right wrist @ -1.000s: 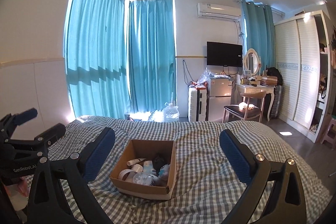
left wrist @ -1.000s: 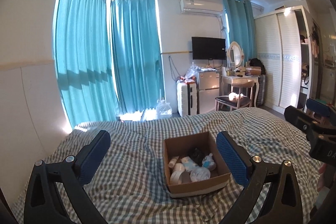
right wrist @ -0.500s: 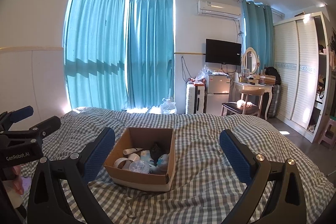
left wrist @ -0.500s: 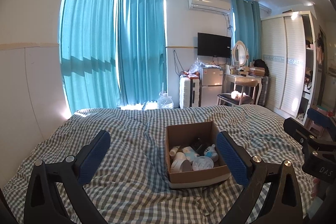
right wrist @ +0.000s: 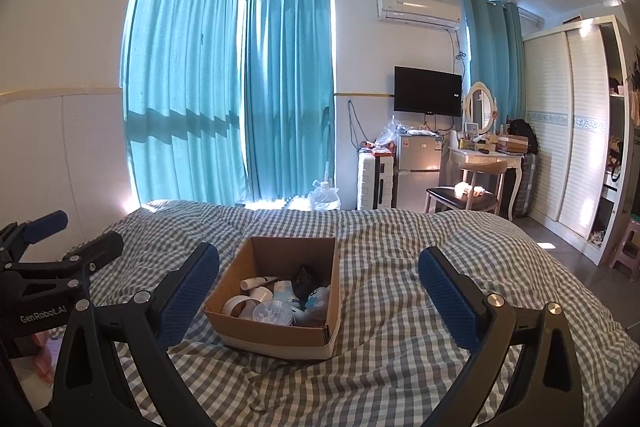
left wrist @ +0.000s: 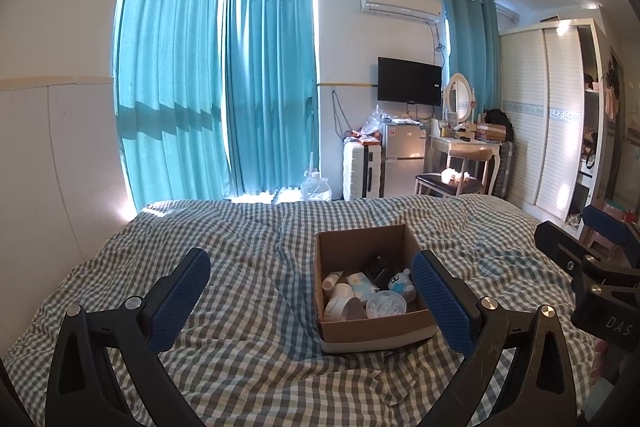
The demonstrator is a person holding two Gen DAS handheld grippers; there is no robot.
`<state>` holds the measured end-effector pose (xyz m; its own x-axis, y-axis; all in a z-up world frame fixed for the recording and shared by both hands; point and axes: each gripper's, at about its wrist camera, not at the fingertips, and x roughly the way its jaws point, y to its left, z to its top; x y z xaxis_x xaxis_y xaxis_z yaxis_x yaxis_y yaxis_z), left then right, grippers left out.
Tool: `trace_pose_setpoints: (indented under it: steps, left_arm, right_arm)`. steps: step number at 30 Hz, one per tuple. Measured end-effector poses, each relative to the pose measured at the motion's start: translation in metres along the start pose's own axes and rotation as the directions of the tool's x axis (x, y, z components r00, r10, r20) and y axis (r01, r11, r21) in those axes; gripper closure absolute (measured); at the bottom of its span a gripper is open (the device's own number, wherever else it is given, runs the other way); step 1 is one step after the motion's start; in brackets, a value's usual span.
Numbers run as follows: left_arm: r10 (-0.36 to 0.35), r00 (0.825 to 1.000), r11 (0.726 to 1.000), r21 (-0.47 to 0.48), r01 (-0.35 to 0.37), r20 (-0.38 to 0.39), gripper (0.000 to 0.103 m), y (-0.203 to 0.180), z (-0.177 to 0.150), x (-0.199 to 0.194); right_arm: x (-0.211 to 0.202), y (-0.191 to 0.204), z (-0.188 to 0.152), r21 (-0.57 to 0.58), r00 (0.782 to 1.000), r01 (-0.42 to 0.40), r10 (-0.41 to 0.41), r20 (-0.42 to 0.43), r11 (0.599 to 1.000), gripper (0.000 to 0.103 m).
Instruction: Organize objects
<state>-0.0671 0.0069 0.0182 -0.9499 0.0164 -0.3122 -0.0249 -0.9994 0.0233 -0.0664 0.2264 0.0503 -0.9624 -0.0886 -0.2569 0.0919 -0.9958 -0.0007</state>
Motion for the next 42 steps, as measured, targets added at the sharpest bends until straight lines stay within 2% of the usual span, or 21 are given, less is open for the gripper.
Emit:
trace_pose_setpoints:
  steps: [18,42]
  left_arm:
    - [-0.028,1.0,0.999,-0.023,0.028,-0.007,0.0,0.002,-0.005,0.003]
    - [-0.004,1.0,1.0,-0.004,0.004,-0.019,0.0,0.003,-0.004,0.002]
  right_arm:
    - [0.003,0.0,-0.003,0.005,1.0,-0.004,0.004,-0.012,1.0,0.003]
    - [0.011,0.006,-0.006,-0.022,0.999,-0.003,0.002,-0.041,1.0,0.003]
